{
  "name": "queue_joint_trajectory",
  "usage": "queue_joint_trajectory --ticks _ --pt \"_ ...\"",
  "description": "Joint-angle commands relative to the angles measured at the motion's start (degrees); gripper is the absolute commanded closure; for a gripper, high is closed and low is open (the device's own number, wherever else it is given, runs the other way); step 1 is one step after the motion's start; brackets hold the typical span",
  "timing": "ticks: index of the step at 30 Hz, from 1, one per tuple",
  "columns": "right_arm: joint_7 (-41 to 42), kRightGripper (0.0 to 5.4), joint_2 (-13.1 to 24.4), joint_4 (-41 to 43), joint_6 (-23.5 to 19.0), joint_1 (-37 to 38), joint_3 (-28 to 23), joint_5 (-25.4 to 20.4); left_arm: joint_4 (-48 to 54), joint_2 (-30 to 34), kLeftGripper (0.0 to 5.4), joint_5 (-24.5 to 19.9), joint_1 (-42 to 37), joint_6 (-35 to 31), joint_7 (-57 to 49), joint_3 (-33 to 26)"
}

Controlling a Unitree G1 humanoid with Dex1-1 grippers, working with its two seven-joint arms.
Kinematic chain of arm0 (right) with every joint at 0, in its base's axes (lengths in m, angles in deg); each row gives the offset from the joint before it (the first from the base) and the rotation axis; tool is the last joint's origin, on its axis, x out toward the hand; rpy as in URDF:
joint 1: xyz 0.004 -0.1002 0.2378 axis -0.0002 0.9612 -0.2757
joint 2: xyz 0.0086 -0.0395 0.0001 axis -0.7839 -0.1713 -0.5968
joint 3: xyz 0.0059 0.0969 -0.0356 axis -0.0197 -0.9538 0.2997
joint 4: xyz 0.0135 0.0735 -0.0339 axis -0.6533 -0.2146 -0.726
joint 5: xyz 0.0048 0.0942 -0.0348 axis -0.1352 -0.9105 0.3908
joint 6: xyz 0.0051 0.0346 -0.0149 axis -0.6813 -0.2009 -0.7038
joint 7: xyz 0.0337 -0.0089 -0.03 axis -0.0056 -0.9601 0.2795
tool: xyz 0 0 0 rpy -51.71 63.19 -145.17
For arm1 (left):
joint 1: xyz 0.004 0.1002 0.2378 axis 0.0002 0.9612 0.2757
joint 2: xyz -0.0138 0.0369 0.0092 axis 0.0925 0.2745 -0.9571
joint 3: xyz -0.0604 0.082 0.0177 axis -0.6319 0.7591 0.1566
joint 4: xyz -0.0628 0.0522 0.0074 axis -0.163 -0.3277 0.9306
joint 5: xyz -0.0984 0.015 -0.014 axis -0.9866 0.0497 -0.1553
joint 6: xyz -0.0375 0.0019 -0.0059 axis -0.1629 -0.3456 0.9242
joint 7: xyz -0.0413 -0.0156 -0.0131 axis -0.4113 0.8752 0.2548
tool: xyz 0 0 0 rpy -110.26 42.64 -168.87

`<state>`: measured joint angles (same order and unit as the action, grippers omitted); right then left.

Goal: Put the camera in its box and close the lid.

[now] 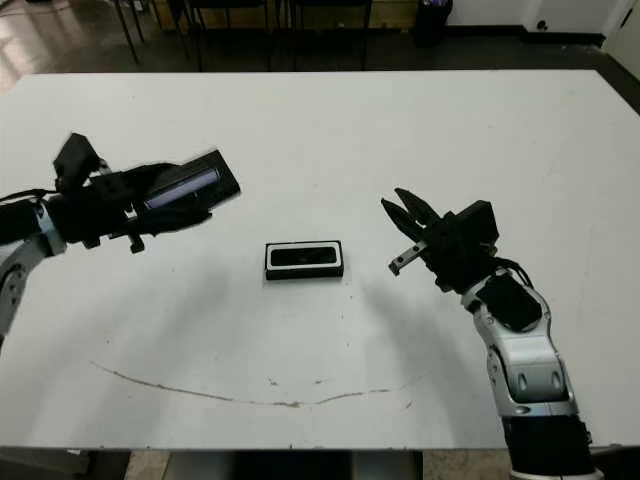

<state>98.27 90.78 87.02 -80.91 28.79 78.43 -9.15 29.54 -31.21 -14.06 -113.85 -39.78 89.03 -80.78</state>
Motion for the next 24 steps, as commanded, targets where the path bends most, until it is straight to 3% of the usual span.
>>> queue_joint_trajectory --ticks 1,7,12,24 --pt "0.4 5.40 0.9 -0.7 -1.4 0.1 -0.2 -0.2 -4.4 0.6 3.60 1.2 -2.7 -0.1 4.2 2.7" --pt "-0.1 5.40 0.9 -0.3 -2.0 0.2 -0.1 0.4 -10.7 -1.9 3.60 0.4 -7.2 0.6 9.4 4.5" --pt "-0.2 5.40 1.0 -0.3 -2.3 0.3 -0.2 0.4 -16.7 -5.5 3.60 -2.8 -9.6 -1.0 11.5 2.7" --pt "-0.1 5.40 1.0 -0.7 -2.1 0.4 -0.6 0.1 -25.4 -14.4 3.60 -3.5 -9.0 2.6 9.5 0.9"
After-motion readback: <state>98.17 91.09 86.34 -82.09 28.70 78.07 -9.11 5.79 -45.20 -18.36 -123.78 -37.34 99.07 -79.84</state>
